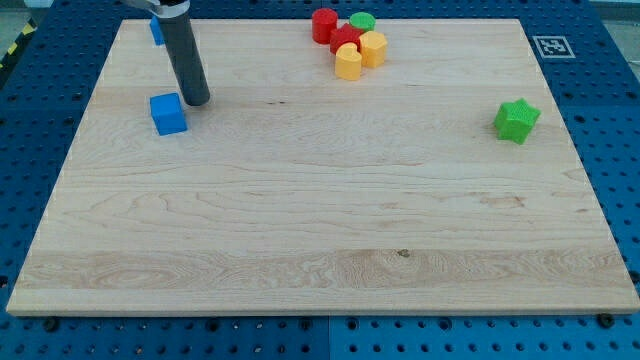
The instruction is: Slightly push the blue cube left a bit
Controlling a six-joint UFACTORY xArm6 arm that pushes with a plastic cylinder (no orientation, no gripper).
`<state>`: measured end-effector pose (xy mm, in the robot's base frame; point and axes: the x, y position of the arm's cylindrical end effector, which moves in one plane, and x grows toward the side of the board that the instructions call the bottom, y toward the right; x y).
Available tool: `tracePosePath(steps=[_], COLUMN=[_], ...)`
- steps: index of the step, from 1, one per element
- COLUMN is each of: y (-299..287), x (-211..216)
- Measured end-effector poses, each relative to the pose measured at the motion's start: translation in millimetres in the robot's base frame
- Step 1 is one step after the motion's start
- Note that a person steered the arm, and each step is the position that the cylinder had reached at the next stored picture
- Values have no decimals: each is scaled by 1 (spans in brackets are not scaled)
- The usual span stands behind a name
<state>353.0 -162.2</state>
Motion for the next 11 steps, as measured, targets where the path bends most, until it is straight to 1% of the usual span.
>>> tracePosePath(steps=[1, 2, 3, 5, 6, 8, 9, 11], y=[0, 0, 0, -33, -37, -19, 15, 90], x=[-17, -13, 11, 14, 14, 10, -12, -125])
